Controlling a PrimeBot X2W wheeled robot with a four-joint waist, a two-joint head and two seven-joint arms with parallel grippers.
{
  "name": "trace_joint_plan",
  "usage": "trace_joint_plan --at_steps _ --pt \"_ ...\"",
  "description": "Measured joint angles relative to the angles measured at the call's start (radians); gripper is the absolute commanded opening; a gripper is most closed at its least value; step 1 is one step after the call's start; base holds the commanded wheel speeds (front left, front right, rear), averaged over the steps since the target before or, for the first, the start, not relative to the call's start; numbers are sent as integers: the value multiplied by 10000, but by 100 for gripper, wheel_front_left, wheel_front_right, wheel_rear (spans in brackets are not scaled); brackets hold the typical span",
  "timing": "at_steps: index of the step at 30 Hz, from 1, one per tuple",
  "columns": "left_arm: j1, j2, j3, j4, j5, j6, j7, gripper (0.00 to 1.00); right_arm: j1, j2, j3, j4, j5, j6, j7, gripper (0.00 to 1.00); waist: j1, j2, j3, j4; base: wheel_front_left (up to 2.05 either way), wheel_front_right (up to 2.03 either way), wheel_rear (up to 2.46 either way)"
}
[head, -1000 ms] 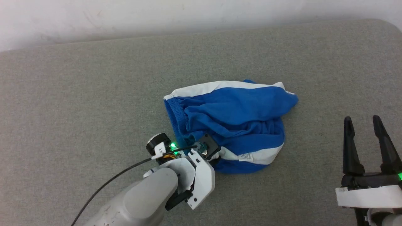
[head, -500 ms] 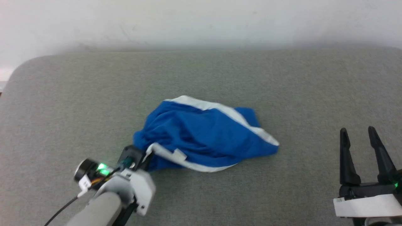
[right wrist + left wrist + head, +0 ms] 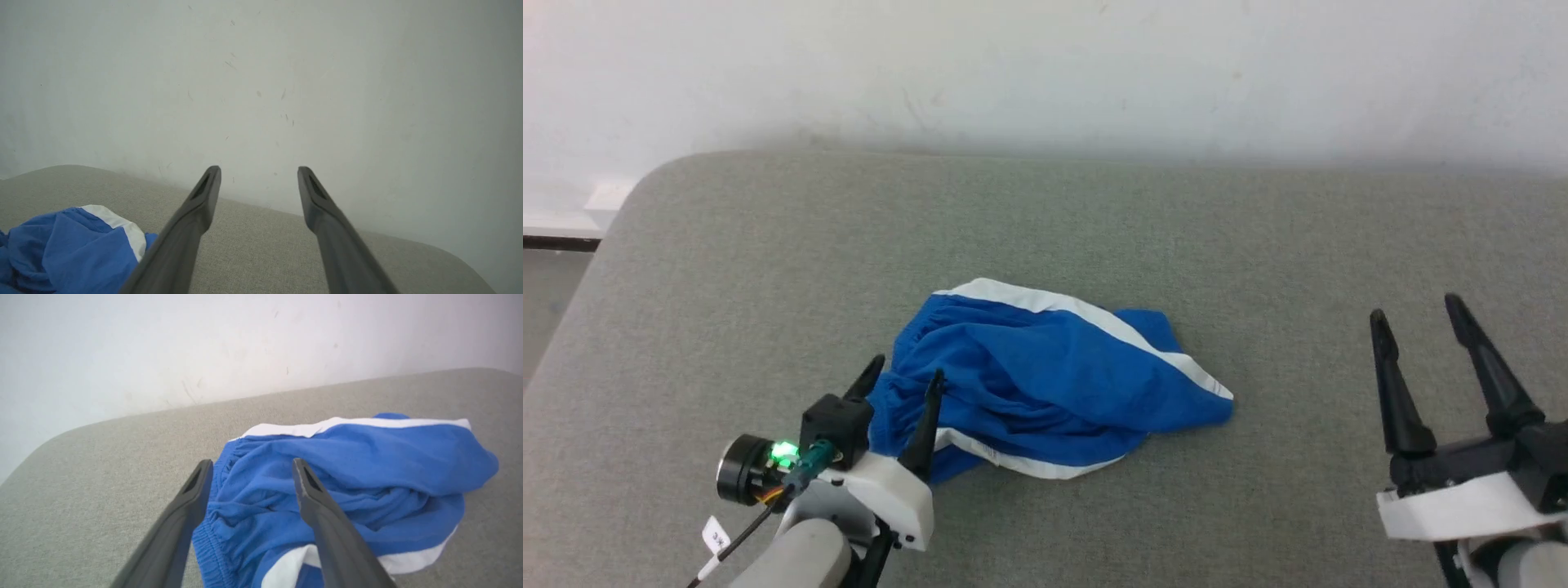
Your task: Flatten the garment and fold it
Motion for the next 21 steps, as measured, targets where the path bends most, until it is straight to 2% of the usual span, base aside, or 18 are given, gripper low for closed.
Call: trace_joint_plan --at_steps 5,10,12,16,21 --pt "390 -40 698 -1281 633 779 -228 100 -877 -1290 802 456 140 0 0 100 0 0 -192 260 0 0 0" --pt "993 -293 1889 -2477 2109 1847 -238 100 -1953 -3049 2949 2031 951 2 105 100 0 0 -231 459 0 0 0" --pt "1328 -529 2328 -2777 2569 2130 -238 100 -2556 -3747 4036 2527 1580 0 719 100 0 0 -177 520 0 0 0" --pt "1766 -1057 3037 -3104 3260 2332 -238 100 -3875 -4750 6103 3087 3003 2 2293 100 1 0 30 653 0 0 0" --pt "1952 -1659 3666 -3172 3768 2134 -238 100 -5275 -5317 8209 3689 4694 2 3902 100 2 0 416 849 0 0 0"
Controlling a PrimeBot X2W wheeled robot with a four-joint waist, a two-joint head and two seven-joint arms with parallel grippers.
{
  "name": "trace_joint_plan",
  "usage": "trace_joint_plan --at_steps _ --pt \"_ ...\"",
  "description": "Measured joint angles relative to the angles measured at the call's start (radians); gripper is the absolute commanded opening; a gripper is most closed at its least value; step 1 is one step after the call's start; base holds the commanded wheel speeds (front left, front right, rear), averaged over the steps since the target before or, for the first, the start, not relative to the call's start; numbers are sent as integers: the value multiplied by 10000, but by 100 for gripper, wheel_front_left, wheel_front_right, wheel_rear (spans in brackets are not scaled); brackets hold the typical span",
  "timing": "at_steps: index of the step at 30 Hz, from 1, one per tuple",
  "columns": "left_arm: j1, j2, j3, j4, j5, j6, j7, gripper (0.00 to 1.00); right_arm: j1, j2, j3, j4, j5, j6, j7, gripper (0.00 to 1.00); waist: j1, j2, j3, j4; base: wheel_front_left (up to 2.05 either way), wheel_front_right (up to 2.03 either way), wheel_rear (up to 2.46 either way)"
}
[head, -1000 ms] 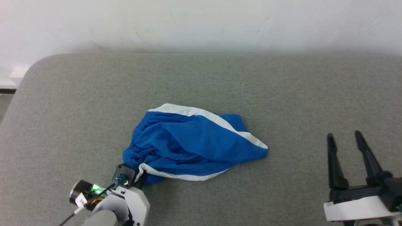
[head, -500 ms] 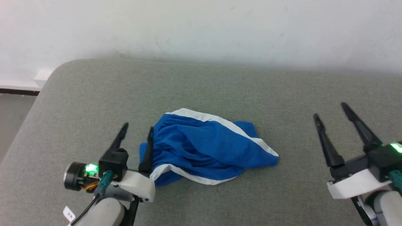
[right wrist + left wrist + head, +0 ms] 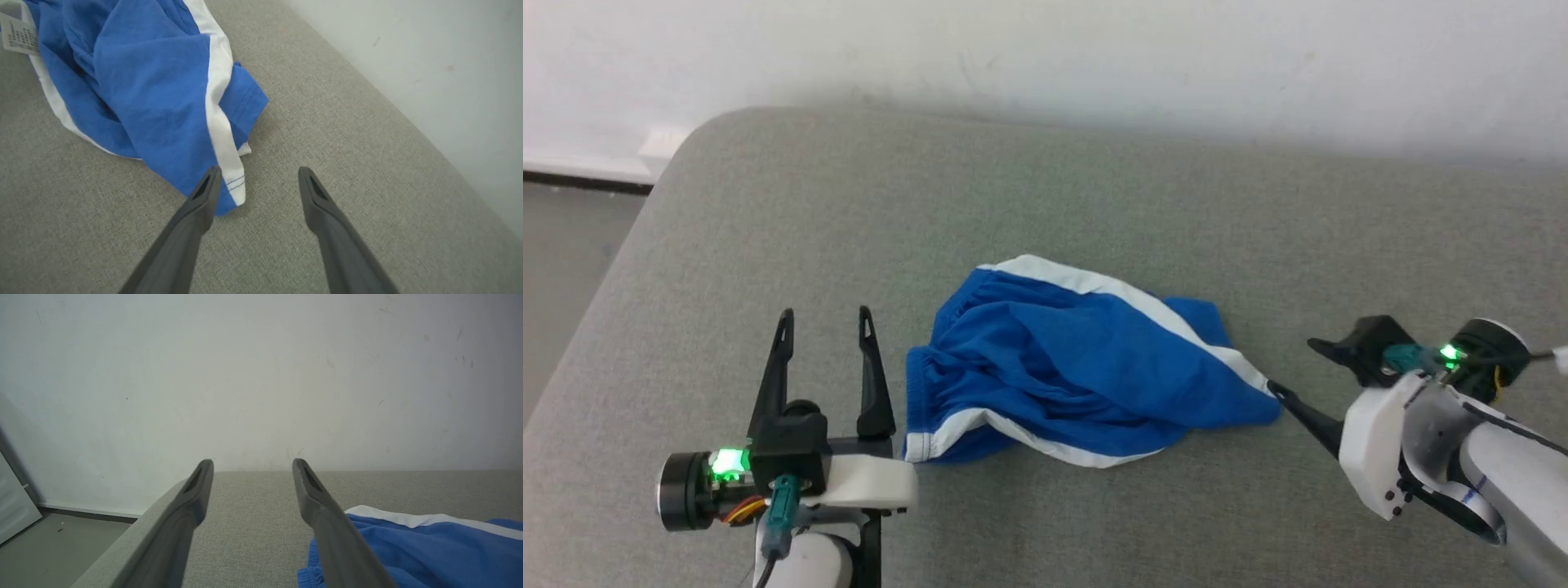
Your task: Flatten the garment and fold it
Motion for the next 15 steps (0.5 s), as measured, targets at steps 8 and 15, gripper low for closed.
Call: trace_joint_plan --at_steps 8,15 --pt "-28 -842 598 86 512 -669 0 100 -1651 -142 2454 1187 1453 -2 1321 100 1 0 790 328 0 0 0" --pt "-56 -1377 903 253 894 -1114 0 100 -2590 -196 3705 1630 2612 0 901 0 0 0 1329 518 0 0 0"
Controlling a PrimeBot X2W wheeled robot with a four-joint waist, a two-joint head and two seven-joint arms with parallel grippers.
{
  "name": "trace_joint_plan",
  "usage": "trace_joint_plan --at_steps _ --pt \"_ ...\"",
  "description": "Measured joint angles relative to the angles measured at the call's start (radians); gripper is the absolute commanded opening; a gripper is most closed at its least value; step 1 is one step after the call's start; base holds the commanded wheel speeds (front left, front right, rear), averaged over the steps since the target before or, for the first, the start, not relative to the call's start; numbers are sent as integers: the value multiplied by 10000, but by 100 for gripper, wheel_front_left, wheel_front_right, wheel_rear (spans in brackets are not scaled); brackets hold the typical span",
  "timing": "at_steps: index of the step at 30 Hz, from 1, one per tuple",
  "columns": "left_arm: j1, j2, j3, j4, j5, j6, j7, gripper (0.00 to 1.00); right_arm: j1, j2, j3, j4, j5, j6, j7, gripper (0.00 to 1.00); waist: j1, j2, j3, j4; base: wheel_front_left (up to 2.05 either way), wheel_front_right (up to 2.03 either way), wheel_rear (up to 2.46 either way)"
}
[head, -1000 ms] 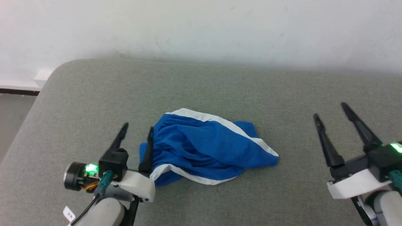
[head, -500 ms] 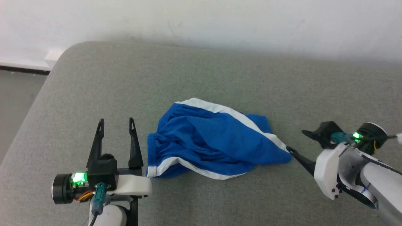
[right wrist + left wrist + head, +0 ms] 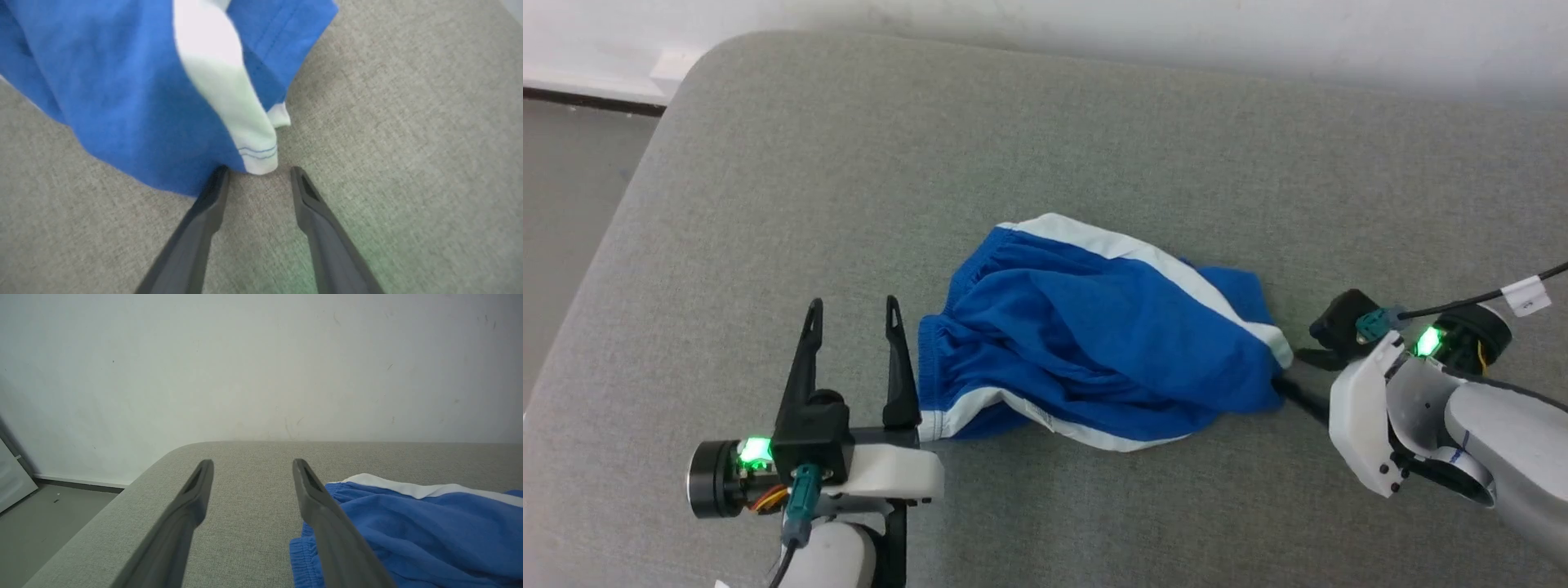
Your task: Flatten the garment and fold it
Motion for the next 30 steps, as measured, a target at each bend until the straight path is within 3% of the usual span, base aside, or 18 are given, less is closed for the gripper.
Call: trace_joint_plan --at_steps 5,9,14,20,21,22,26,30 --pt "-1 -146 240 56 107 -209 0 100 -453 -165 173 -63 412 0 -1348 0 0 0 22 -87 0 0 0" --pt "-80 -316 286 -6 313 -337 0 100 -1906 -568 -330 84 86 0 -2165 0 0 0 170 -98 0 0 0" --pt "-623 -550 125 -190 420 -518 2 100 -3636 -247 -1367 1283 316 -2 -2261 0 0 0 587 52 0 0 0" --pt "-831 -725 -17 -301 430 -483 0 100 -3921 167 -876 2261 608 -2 -1705 0 0 0 1116 474 0 0 0" --pt "-813 -725 35 -305 430 -451 2 100 -3886 222 -876 2314 930 -4 -1689 24 2 0 1172 499 0 0 0" --pt "-788 -729 81 -293 430 -449 0 100 -3850 236 -825 2301 1164 -2 -1672 100 4 0 1193 500 0 0 0" --pt "-572 -721 301 -219 443 -451 0 100 -3708 -123 -288 1409 1891 -4 -1340 100 -1 0 1088 427 0 0 0" --pt "-376 -696 410 -146 541 -491 0 100 -3680 -930 408 -458 2543 -2 -554 100 -2 0 768 287 0 0 0"
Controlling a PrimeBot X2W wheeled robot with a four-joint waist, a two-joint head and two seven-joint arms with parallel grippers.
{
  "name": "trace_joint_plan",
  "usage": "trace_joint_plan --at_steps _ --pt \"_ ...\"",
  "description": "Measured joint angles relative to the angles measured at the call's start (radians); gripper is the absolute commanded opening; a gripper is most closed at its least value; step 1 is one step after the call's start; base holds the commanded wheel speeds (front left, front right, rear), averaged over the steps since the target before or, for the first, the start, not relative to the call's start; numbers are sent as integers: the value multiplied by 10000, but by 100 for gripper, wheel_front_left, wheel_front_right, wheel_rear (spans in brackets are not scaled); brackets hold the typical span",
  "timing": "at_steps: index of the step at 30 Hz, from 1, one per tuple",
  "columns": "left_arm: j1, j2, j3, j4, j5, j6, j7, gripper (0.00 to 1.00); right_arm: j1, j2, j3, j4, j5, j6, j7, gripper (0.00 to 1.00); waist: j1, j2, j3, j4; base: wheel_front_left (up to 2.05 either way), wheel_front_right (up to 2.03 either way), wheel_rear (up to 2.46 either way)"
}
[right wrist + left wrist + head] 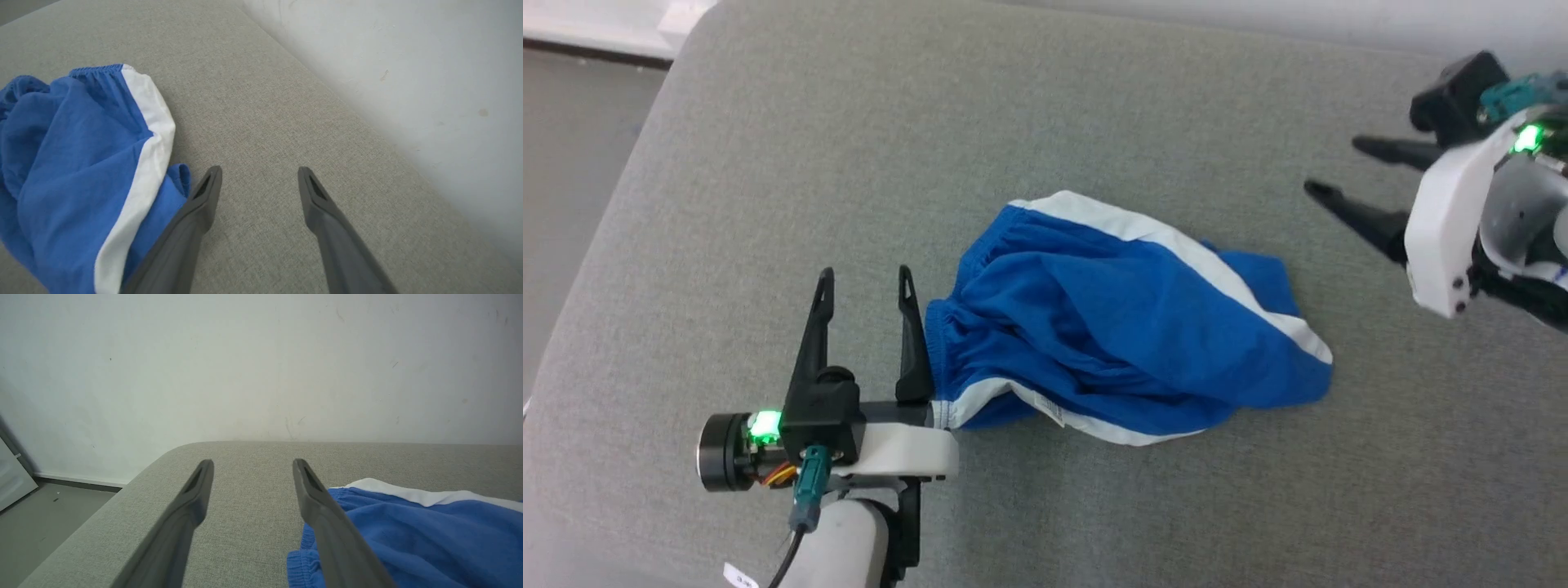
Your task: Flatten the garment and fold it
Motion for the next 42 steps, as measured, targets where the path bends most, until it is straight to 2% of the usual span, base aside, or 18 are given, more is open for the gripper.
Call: trace_joint_plan --at_steps 6,9,12,15,20,25,26,27,31,34,39,42 --pt "195 13 86 40 59 -150 0 100 173 -1237 510 -2359 439 0 1371 100 -1 0 -629 -245 0 0 0" --pt "224 10 92 38 59 -151 0 100 692 -1542 660 -2964 428 0 1956 100 -2 0 -854 -298 0 0 0" --pt "239 8 90 23 59 -169 0 100 1310 -1616 717 -3068 151 0 2318 100 -3 0 -935 -291 0 0 0" --pt "243 4 98 4 67 -240 0 100 1758 -1407 750 -2861 -276 0 2426 100 -2 0 -857 -236 0 0 0" --pt "224 0 111 -8 73 -255 0 100 2166 -454 779 -1806 -430 0 2368 100 0 0 -606 -119 0 0 0" --pt "186 -21 75 23 73 -253 0 100 2493 232 627 -922 -966 -2 2368 100 0 0 -343 37 0 0 0" --pt "183 -27 75 33 71 -253 0 100 2499 268 591 -849 -1057 0 2387 34 -1 1 -313 75 0 0 0" --pt "183 -29 82 42 71 -251 0 100 2503 278 569 -857 -1210 2 2433 0 -1 0 -292 106 0 0 0" --pt "188 -35 107 140 69 -249 0 100 2480 184 644 -955 -1331 4 1835 0 1 0 -356 146 0 0 0" --pt "201 -38 140 190 69 -249 0 100 2435 -104 550 -1189 -926 2 1085 0 1 0 -542 125 0 0 0" --pt "196 -54 100 155 71 -255 0 100 1370 -669 -414 -1402 -497 2 387 0 0 0 -686 150 0 0 0" --pt "162 -67 -44 67 65 -257 0 100 736 -518 -963 -986 -130 2 364 0 0 0 -560 214 0 0 0"
